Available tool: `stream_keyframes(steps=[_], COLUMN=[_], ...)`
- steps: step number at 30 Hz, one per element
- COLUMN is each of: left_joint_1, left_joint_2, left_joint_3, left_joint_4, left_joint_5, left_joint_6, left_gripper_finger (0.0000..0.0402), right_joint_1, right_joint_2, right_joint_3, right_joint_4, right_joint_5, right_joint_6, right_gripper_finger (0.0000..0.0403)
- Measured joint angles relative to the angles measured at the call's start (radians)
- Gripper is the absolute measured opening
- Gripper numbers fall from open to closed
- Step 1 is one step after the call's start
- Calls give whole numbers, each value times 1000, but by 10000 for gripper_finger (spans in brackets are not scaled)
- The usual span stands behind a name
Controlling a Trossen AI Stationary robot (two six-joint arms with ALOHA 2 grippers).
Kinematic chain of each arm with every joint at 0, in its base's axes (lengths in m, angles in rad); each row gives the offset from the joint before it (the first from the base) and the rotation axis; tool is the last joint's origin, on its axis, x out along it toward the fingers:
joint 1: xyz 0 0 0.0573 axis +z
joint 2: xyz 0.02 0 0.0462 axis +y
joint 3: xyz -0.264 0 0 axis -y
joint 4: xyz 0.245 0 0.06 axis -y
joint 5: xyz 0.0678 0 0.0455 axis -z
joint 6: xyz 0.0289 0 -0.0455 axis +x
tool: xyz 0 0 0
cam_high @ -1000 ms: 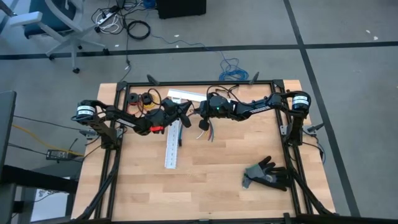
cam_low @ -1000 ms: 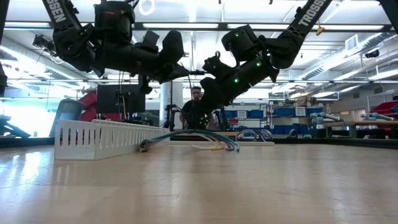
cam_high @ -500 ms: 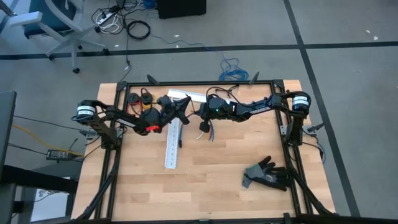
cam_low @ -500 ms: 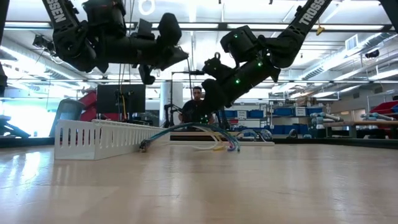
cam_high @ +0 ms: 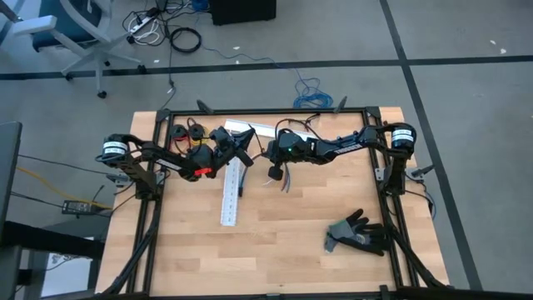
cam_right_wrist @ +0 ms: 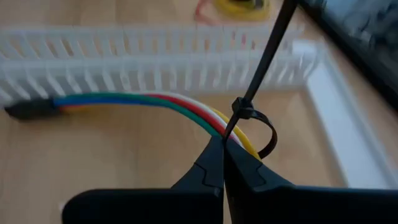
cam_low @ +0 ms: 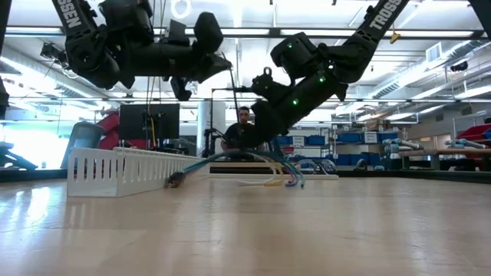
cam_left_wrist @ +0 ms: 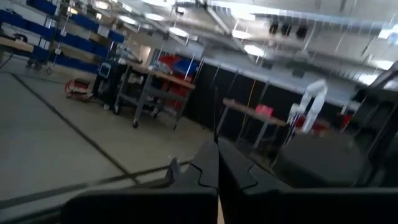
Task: Ziptie cables
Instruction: Wrap the black zip tie on the cables
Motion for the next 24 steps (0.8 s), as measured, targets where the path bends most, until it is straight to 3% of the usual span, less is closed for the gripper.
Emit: stream_keyframes(steps=[6,18,24], left_joint_1=[0,-1,-1], left_joint_2=[0,-3,-3], left_joint_3=[-2,-2,-2], left_joint_4=[-102,-245,-265], left_joint_5=[-57,-92,-92], left_joint_6=[-3,-79,-112], left_gripper_finger=[0,0,0], right_joint_1=[0,-9,-10], right_joint_2=[2,3,3], right_joint_3=[-2,-2,-2], right_joint_4=[-74,-105,-47], right_joint_5=[0,0,60], right_joint_6=[9,17,33], right_gripper_finger=[14,117,128])
